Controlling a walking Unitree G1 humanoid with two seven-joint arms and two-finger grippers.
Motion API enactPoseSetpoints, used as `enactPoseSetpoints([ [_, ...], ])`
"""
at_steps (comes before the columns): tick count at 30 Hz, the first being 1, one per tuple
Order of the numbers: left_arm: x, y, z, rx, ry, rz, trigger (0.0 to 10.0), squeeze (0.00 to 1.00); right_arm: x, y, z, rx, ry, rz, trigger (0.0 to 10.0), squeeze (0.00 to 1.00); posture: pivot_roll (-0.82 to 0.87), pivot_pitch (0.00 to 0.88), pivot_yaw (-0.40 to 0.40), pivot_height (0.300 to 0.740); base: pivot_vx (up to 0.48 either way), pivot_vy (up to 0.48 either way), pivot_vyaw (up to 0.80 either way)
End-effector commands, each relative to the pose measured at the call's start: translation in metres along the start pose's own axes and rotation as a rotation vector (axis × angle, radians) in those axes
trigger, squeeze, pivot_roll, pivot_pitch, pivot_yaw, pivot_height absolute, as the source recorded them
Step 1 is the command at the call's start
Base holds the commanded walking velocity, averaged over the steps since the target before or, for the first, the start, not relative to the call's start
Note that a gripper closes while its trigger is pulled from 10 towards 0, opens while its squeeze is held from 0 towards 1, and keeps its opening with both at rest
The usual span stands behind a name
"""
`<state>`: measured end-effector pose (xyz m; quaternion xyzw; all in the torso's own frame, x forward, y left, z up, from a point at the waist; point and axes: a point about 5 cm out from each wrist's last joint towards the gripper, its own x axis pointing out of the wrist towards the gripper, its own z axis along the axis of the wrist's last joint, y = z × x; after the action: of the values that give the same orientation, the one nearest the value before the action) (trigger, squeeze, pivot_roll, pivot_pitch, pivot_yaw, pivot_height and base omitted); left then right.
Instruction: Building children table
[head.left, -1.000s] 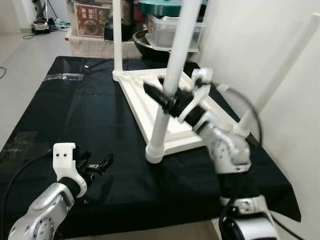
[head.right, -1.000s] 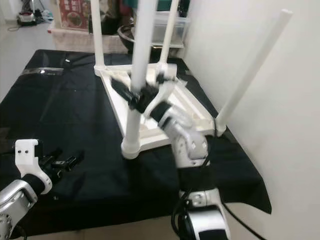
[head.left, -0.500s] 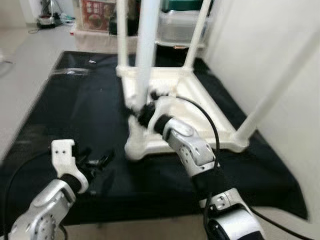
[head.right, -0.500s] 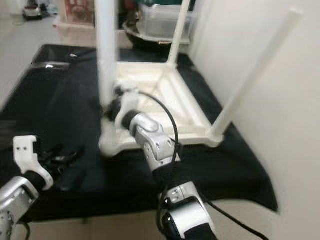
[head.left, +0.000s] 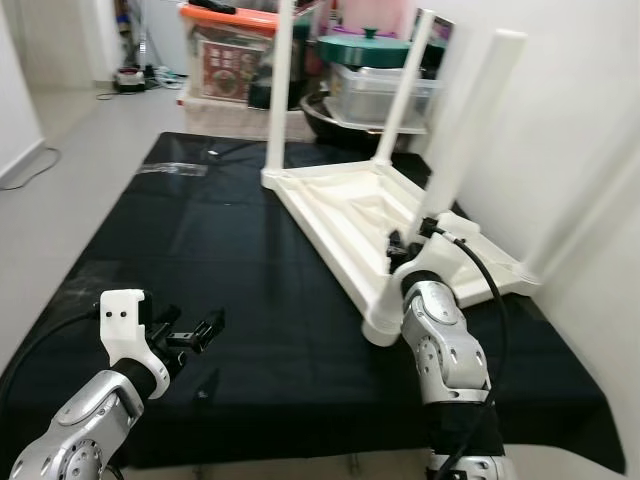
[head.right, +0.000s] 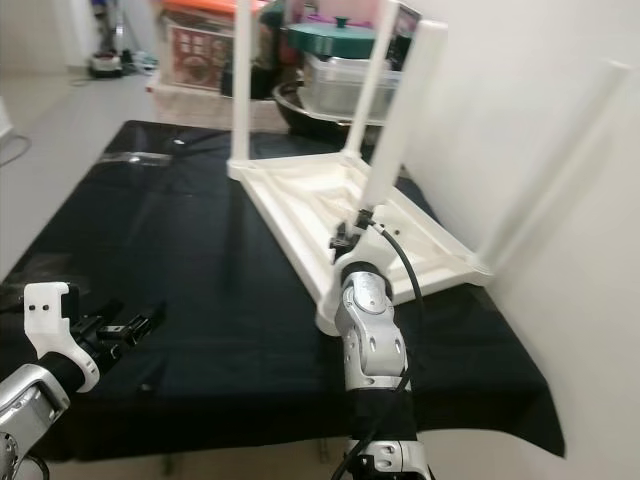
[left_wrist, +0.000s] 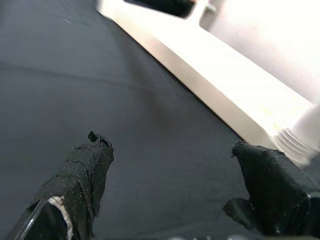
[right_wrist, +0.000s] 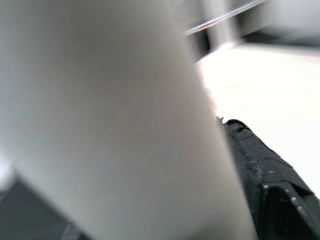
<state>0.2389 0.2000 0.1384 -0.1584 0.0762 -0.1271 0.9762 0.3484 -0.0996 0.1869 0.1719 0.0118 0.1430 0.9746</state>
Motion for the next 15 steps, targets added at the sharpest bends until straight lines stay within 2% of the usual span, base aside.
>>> enactPoseSetpoints([
  [1, 0.0, -0.002, -0.002, -0.009, 0.013, -0.011, 10.0, 0.0, 0.01, 0.026, 0.026, 0.051, -0.026, 0.327, 10.0, 0.0, 0.14, 0.0, -0.128, 0.74, 0.0, 0.0, 0.0],
  [2, 0.0, -0.001, -0.002, -0.012, 0.009, -0.01, 10.0, 0.0, 0.011, 0.022, 0.035, 0.024, -0.049, 0.4, 10.0, 0.0, 0.14, 0.0, -0.129, 0.74, 0.0, 0.0, 0.0],
  [4, 0.0, -0.001, -0.002, -0.015, 0.008, -0.009, 10.0, 0.0, 0.01, 0.021, 0.04, 0.002, -0.066, 0.432, 10.0, 0.0, 0.15, 0.0, -0.131, 0.74, 0.0, 0.0, 0.0],
  [5, 0.0, 0.0, -0.001, -0.015, 0.007, -0.008, 10.0, 0.0, 0.009, 0.02, 0.042, -0.056, -0.047, 0.514, 10.0, 0.0, 0.14, 0.0, -0.129, 0.74, 0.0, 0.0, 0.0],
  [8, 0.001, -0.001, -0.001, -0.012, 0.008, -0.011, 10.0, 0.0, 0.006, 0.021, 0.035, -0.166, 0.06, 0.741, 10.0, 0.0, 0.15, 0.0, -0.13, 0.74, 0.0, 0.0, 0.0],
  [10, 0.001, 0.0, -0.001, -0.013, 0.01, -0.014, 10.0, 0.0, 0.002, 0.028, 0.02, -0.219, 0.154, 0.875, 10.0, 0.0, 0.16, 0.0, -0.135, 0.74, 0.0, 0.0, 0.0],
  [12, 0.001, -0.001, -0.002, -0.01, 0.013, -0.014, 10.0, 0.0, 0.001, 0.036, 0.005, -0.209, 0.212, 0.949, 10.0, 0.0, 0.17, 0.0, -0.14, 0.74, 0.0, 0.0, 0.0],
  [14, 0.0, -0.001, -0.002, -0.007, 0.014, -0.01, 10.0, 0.0, 0.003, 0.048, -0.005, -0.166, 0.208, 0.936, 10.0, 0.0, 0.17, 0.0, -0.14, 0.74, 0.0, 0.0, 0.0],
  [15, -0.001, -0.001, -0.002, -0.008, 0.013, -0.006, 10.0, 0.0, 0.007, 0.052, -0.008, -0.151, 0.189, 0.89, 0.6, 0.0, 0.19, 0.0, -0.151, 0.74, 0.0, 0.0, 0.0],
])
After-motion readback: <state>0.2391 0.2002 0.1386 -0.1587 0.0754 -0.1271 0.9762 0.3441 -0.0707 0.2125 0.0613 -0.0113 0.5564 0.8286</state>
